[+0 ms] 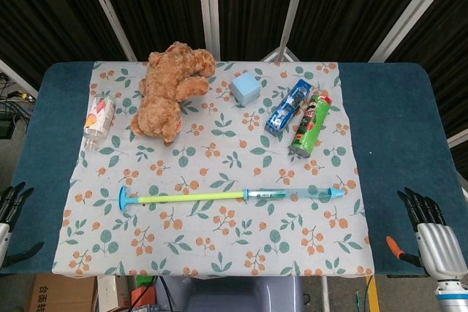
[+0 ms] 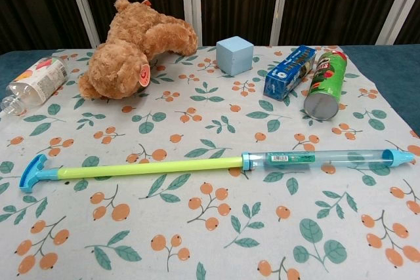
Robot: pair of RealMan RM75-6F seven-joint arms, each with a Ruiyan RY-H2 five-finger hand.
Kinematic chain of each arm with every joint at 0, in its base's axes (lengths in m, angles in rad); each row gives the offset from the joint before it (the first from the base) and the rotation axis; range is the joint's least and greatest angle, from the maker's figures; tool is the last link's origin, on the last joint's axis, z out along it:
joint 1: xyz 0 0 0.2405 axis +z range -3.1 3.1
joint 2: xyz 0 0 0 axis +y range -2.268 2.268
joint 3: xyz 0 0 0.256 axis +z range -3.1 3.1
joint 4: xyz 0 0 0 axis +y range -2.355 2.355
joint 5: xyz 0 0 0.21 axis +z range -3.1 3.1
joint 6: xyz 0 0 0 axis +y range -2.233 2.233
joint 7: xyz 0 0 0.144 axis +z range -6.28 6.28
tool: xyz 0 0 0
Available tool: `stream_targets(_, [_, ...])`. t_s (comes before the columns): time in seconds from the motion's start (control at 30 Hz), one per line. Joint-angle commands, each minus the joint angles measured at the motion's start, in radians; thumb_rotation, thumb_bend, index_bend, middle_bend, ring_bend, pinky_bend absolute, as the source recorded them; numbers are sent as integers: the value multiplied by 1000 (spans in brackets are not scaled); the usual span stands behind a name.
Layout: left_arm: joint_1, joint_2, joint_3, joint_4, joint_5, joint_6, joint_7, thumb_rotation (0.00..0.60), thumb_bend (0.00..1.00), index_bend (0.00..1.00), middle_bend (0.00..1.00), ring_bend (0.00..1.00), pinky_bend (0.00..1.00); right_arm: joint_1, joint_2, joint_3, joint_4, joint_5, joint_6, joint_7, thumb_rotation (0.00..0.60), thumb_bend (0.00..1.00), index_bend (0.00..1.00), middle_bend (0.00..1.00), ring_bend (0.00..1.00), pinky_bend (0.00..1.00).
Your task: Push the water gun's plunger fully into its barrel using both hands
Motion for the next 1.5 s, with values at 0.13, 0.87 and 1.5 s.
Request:
stream_targets(0.13, [0,0,1,0,3,2,0,600,121,0,0,0,77,-1,1,-1,3,-3,1,1,600,325,0,0,0,0])
stream_targets(0.87, [-3,-3,6,-10,12,-6,30,600,121,22,0,0,77,-5,8,-3,14,-10,9,30,600,326,0,0,0,0])
stream_targets(1.5, [-23,3,-6,-31,-21,-47,44,600,122,98,10,3,108,3,6,-10,10,-22,-6,8,600,326,0,0,0,0])
